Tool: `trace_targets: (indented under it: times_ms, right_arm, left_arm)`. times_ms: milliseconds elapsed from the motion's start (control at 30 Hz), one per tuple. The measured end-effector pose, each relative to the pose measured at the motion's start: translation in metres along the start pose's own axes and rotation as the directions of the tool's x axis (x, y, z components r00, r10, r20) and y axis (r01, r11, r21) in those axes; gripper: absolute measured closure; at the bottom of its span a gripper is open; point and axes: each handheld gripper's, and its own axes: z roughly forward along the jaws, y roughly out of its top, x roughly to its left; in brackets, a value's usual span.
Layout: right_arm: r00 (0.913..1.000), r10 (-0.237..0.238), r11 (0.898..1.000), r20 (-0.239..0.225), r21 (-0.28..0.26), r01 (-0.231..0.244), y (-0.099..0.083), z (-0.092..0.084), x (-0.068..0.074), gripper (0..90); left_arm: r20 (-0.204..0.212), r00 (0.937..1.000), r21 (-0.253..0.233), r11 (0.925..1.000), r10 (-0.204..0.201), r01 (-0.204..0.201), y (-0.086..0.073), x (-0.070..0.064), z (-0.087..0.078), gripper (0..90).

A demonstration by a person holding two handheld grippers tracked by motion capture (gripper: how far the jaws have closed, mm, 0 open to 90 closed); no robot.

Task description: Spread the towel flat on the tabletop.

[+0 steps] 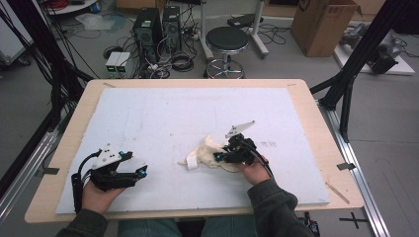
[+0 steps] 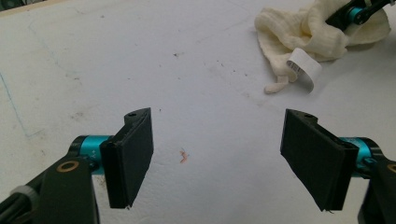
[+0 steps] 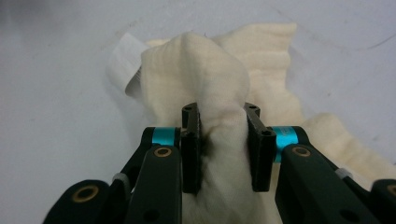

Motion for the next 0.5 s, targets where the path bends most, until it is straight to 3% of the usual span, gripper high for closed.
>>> trace_targets:
  times_ms: [200, 500]
  right_arm:
    - [0.9993, -0.033, 0.997, -0.016, -0.072, 0.032, 0.028, -0.017, 0.008, 72.0]
    - [0.9946, -0.07, 0.988, -0.076, -0.141, 0.059, 0.06, -0.021, 0.021, 71.8]
  left_arm:
    - [0.003, 1.0, -0.006, 1.0, -0.001, 0.001, 0.001, 0.001, -0.001, 26.2]
    - [-0.003, 1.0, -0.024, 0.9997, -0.001, 0.001, 0.002, 0.0, -0.004, 26.3]
